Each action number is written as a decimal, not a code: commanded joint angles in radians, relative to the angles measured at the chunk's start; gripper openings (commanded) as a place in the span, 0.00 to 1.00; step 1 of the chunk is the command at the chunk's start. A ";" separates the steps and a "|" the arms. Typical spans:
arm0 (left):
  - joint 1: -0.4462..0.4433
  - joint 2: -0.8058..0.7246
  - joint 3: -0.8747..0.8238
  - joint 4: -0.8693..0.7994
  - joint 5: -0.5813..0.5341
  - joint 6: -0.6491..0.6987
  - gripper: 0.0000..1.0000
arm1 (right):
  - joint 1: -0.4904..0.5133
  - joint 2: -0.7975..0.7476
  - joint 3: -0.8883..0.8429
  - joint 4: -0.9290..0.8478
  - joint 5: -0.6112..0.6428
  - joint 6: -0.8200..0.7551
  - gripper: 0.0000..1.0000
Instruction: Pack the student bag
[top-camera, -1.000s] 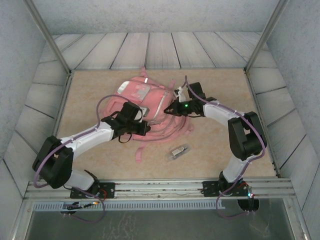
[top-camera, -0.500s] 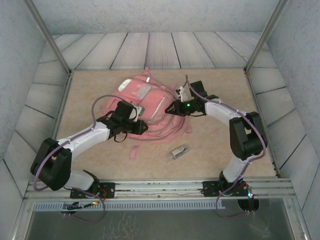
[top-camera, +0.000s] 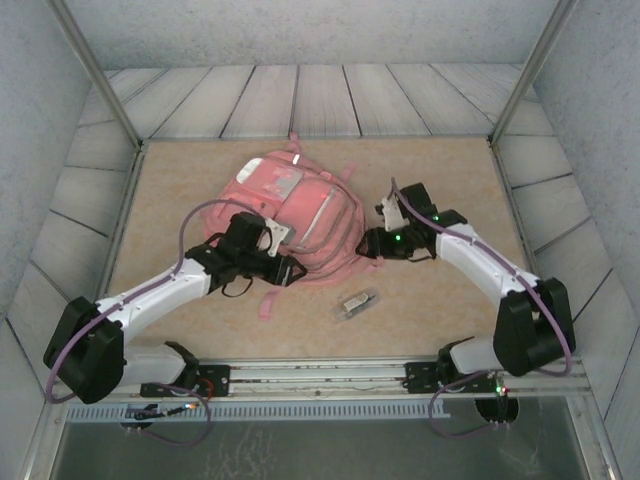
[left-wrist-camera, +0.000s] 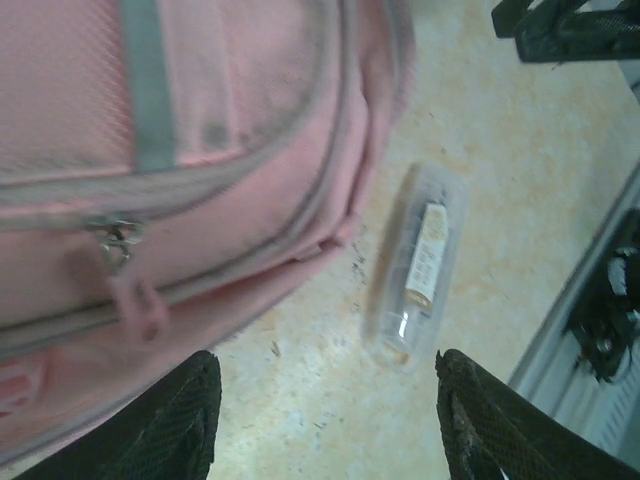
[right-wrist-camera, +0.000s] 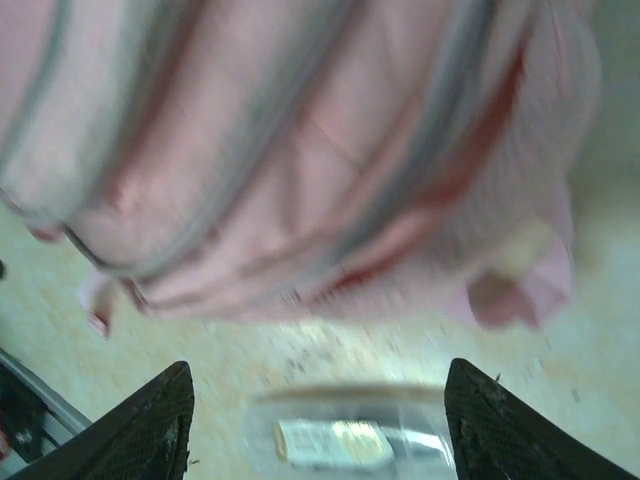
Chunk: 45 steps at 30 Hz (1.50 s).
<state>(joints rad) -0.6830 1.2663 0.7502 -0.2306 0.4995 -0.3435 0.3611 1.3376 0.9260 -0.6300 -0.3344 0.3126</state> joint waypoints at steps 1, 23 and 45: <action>-0.039 0.030 -0.001 0.033 0.066 0.032 0.59 | 0.014 -0.073 -0.077 -0.121 0.056 0.034 0.67; -0.301 0.434 0.057 0.316 0.073 -0.025 0.52 | 0.144 -0.044 -0.332 0.147 -0.003 0.252 0.67; -0.420 0.500 0.010 0.643 0.087 -0.156 0.52 | 0.181 0.084 -0.227 0.110 0.094 0.196 0.68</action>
<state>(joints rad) -1.0859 1.7927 0.7887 0.3256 0.5896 -0.4767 0.5236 1.4117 0.6765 -0.4801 -0.2607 0.5400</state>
